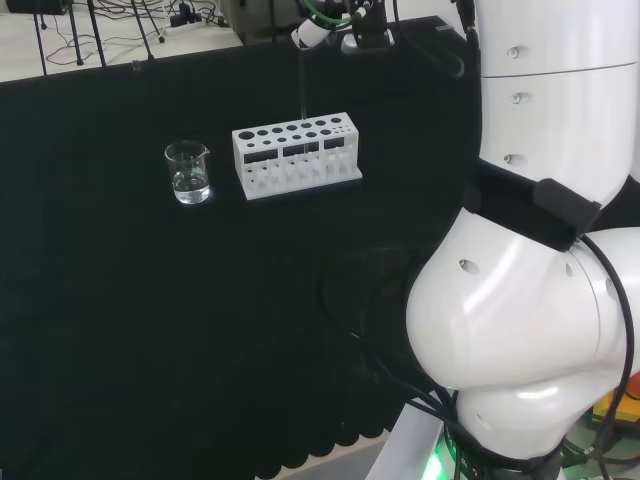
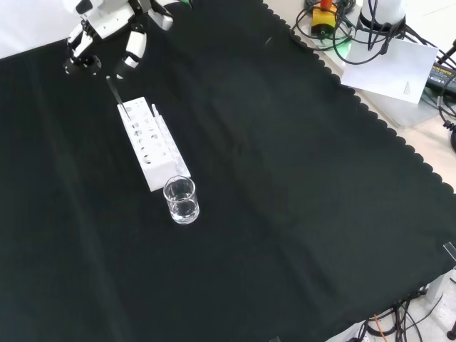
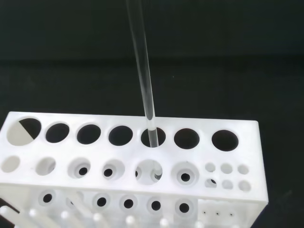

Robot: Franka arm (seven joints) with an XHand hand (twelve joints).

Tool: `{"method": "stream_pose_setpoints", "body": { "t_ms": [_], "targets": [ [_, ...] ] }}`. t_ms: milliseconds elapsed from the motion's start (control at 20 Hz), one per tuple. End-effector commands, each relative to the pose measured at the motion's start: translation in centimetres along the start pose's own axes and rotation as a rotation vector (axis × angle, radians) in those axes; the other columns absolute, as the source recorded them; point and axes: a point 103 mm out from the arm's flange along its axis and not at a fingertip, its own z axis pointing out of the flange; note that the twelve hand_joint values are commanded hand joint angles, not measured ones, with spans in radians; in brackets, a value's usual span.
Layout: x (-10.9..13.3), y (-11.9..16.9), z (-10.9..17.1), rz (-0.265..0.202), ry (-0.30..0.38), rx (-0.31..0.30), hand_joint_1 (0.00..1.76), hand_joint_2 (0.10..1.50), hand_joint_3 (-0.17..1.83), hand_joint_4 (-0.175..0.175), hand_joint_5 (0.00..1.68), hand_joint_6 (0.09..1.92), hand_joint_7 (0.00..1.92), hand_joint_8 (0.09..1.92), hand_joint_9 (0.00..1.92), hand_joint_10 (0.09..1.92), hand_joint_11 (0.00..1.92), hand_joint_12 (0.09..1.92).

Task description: Take the glass rod from the white test tube rack.

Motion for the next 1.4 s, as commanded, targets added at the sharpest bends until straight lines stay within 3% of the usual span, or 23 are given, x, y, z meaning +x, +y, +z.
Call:
{"method": "stream_pose_setpoints", "body": {
  "t_ms": [50, 150, 350, 450, 800, 1400],
  "targets": [
    [0.7, 0.5, 1.0, -0.048, 0.018, -0.022, 0.59, 0.96, 0.46, -0.175, 0.38, 0.12, 0.81, 0.92, 0.92, 0.88, 0.32, 1.37],
    [1.0, 0.5, 1.1, -0.066, 0.019, -0.033, 0.64, 0.95, 0.47, -0.175, 0.42, 0.24, 0.91, 0.91, 1.01, 0.88, 0.37, 1.36],
    [1.5, 0.1, 1.2, -0.092, 0.014, -0.089, 0.78, 0.9, 0.52, -0.175, 0.53, 0.79, 1.14, 0.89, 1.25, 0.83, 0.51, 1.32],
    [1.8, 0.0, 1.1, -0.099, 0.024, -0.098, 0.86, 0.86, 0.57, -0.175, 0.64, 0.89, 1.23, 0.87, 1.35, 0.79, 0.59, 1.3],
    [2.7, 0.1, 1.1, -0.109, 0.046, -0.099, 0.99, 0.79, 0.66, -0.175, 0.8, 0.93, 1.37, 0.84, 1.47, 0.75, 0.76, 1.24],
    [2.7, 1.3, 1.2, -0.106, 0.029, -0.069, 1.01, 0.75, 0.71, -0.175, 0.67, 0.99, 1.33, 0.83, 1.46, 0.72, 0.93, 1.17]
  ]
}}
